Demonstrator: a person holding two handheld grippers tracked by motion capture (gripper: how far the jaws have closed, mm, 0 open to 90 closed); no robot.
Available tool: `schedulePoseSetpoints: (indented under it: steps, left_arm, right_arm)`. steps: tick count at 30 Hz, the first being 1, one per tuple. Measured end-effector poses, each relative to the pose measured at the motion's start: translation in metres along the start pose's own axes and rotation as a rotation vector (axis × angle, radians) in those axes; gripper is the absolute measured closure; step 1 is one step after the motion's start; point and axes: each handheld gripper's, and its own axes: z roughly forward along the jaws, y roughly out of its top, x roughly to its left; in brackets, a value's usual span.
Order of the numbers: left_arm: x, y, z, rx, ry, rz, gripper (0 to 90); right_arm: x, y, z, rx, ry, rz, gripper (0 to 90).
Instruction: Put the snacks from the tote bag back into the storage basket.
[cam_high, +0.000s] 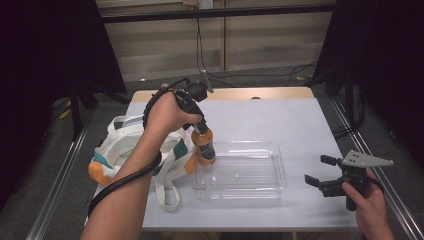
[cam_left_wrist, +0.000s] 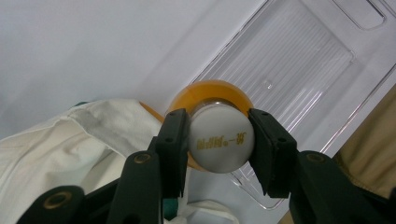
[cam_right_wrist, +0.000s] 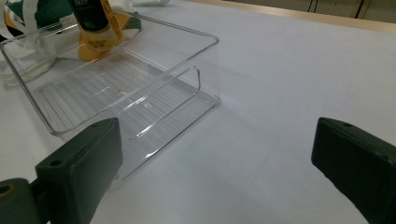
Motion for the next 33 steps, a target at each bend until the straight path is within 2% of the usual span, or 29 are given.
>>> schedulePoseSetpoints:
  steps: [12, 33]
  left_arm:
    - [0.001, 0.000, 0.007, 0.012, -0.001, 0.010, 59.4]
    - [0.004, -0.003, 0.012, 0.009, -0.003, -0.015, 59.4]
  right_arm:
    - [-0.001, 0.000, -0.001, -0.001, -0.003, -0.003, 1.8]
    - [0.000, 0.000, 0.000, 0.000, -0.002, -0.003, 1.8]
